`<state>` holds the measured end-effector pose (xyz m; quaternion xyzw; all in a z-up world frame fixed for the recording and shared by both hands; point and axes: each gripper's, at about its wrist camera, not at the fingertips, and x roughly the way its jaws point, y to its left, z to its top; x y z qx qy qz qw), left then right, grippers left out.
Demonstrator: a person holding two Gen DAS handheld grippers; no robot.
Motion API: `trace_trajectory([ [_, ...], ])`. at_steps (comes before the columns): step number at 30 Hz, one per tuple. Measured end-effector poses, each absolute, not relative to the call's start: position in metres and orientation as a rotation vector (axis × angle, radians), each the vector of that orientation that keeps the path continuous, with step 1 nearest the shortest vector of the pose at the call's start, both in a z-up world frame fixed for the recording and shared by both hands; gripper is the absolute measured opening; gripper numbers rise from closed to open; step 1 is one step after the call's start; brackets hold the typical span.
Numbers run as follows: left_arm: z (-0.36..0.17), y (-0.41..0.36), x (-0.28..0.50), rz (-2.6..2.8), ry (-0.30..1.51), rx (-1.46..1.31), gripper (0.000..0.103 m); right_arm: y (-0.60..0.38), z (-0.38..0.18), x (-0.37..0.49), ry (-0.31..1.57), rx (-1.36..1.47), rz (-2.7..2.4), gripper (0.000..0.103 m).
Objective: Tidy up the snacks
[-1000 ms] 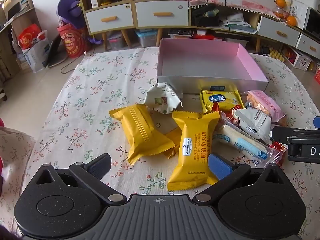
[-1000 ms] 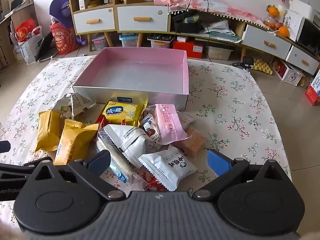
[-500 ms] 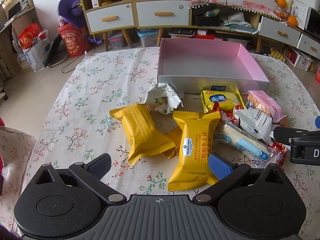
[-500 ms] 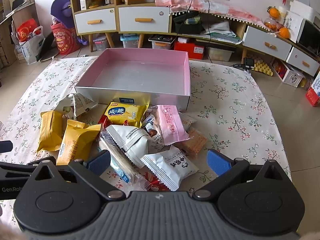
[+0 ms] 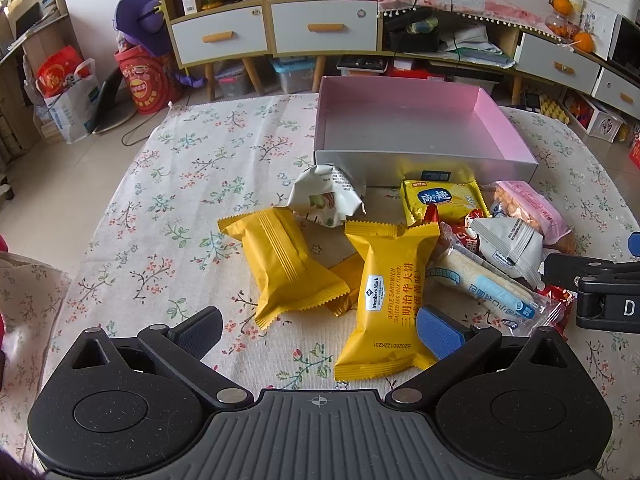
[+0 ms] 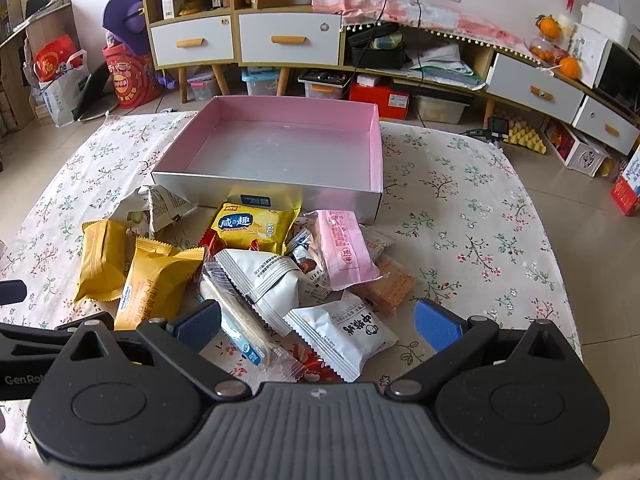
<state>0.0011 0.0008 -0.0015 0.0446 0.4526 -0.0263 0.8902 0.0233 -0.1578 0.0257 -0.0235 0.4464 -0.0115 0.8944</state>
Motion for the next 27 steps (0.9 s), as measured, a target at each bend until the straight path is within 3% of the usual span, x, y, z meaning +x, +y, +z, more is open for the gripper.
trace_trajectory([
  [27, 0.003, 0.01, 0.008, -0.082, 0.927, 0.068, 0.103, -0.157, 0.025, 0.025, 0.931, -0.054, -0.039, 0.103],
])
